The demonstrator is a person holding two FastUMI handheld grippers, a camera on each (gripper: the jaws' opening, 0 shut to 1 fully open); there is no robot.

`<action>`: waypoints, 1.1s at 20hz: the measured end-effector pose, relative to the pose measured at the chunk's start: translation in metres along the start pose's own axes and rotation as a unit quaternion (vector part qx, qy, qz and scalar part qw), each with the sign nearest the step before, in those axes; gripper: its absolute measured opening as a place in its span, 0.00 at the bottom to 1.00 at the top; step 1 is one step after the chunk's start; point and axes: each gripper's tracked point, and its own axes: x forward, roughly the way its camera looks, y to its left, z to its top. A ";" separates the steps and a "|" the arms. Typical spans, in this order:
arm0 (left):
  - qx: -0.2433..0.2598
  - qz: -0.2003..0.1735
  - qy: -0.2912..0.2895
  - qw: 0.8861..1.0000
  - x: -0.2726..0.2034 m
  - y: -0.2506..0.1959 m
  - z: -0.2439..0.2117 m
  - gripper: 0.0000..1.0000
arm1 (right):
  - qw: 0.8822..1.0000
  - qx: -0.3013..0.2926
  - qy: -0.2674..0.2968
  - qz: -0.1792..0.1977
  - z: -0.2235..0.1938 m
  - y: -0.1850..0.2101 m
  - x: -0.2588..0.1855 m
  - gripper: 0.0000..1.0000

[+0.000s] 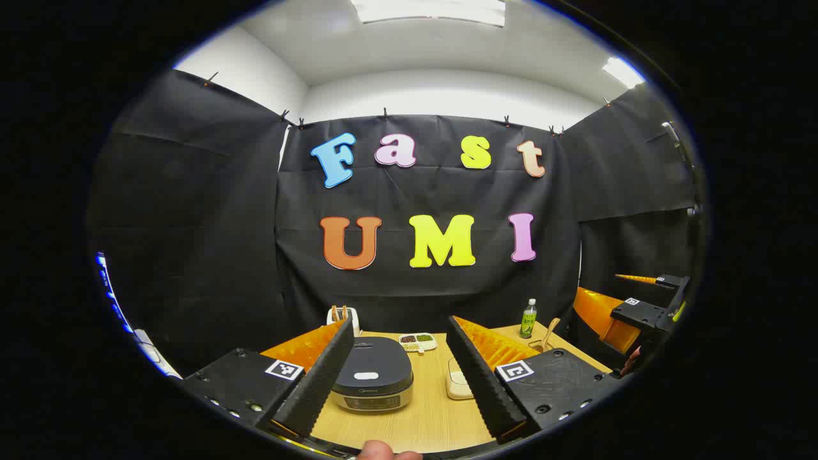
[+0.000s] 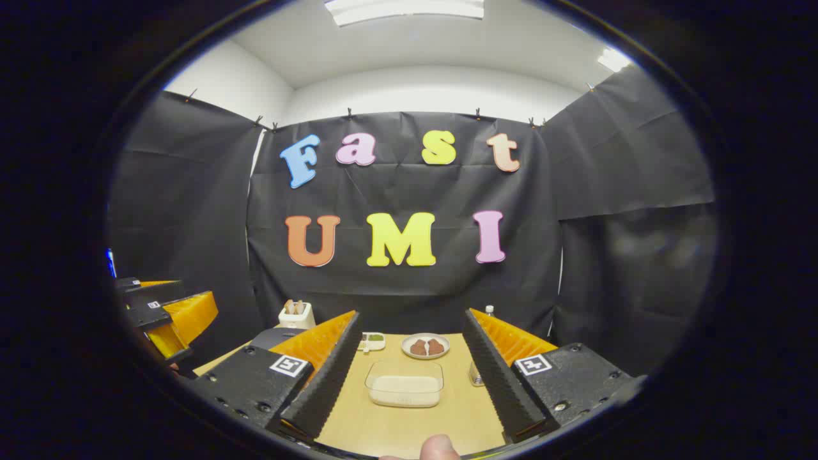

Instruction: Close the left gripper, press the button to open the rice cooker; take a wooden spoon from the chopstick holder with the right hand, scoop a spoonful of rice and pour it into the rice cooker, then put the wooden spoon back into the chopstick holder.

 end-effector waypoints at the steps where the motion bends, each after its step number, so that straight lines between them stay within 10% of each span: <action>1: 0.000 -0.001 -0.001 1.000 0.002 -0.001 -0.001 0.94 | 1.000 0.001 -0.001 -0.002 0.000 -0.002 0.000 1.00; 22: -0.004 0.021 0.040 0.999 0.017 0.016 -0.021 0.94 | 1.000 0.022 0.014 -0.014 -0.015 -0.017 0.003 1.00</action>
